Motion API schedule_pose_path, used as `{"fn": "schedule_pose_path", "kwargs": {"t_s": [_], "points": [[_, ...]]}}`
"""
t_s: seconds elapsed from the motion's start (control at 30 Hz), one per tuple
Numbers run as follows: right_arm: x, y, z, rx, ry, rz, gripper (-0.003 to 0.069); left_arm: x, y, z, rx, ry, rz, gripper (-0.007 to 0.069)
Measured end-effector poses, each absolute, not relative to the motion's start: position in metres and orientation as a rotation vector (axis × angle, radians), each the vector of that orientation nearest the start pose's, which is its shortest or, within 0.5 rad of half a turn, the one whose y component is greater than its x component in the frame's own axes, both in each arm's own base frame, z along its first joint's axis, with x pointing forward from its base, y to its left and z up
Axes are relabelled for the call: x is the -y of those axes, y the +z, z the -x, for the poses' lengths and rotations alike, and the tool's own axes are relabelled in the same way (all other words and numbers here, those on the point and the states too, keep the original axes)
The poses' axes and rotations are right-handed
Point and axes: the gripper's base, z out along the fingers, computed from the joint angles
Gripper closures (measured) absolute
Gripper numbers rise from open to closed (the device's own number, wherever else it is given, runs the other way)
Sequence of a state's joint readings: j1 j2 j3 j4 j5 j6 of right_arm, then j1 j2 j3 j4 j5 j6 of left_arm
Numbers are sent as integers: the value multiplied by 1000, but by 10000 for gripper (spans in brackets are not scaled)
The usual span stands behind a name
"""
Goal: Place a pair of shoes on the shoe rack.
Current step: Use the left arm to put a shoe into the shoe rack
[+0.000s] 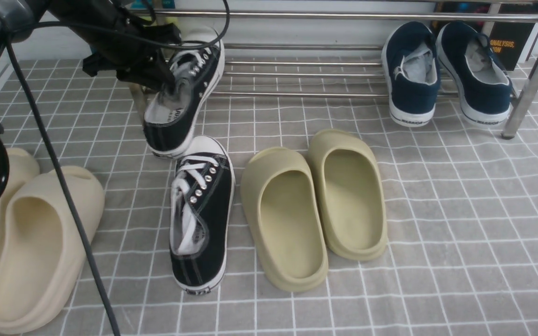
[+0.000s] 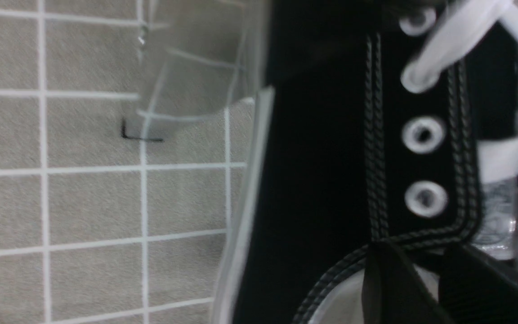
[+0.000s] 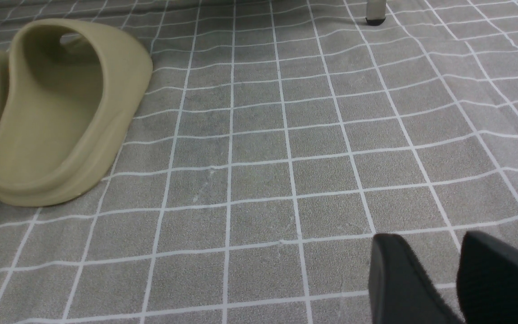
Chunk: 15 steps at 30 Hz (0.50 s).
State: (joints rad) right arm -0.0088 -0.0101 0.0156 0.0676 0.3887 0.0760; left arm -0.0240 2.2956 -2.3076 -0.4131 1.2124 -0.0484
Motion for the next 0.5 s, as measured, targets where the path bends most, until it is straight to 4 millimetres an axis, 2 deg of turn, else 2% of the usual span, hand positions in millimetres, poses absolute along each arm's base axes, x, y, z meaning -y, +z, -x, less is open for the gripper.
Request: {"fn": "schedule_pose_path", "kwargs": {"t_s": [0.07,0.17,0.2,0.37,0.5], "points": [[-2,174,-52,-1875,113,-121,420,48,280,-502,-2649,-590,136,473],[-2,174,-52,-1875,113,-121,420,56,276,-502,-2669,-538,160,613],[-2,174,-52,-1875,113,-121,420,56,276,-502,-2672,-529,159,630],[-2,174,-52,-1875,113,-121,420,83,267,-503,-2683,-412,150,638],[-2,174,-52,-1875,113,-121,420,103,264,-512,-2564,-277,63,638]]}}
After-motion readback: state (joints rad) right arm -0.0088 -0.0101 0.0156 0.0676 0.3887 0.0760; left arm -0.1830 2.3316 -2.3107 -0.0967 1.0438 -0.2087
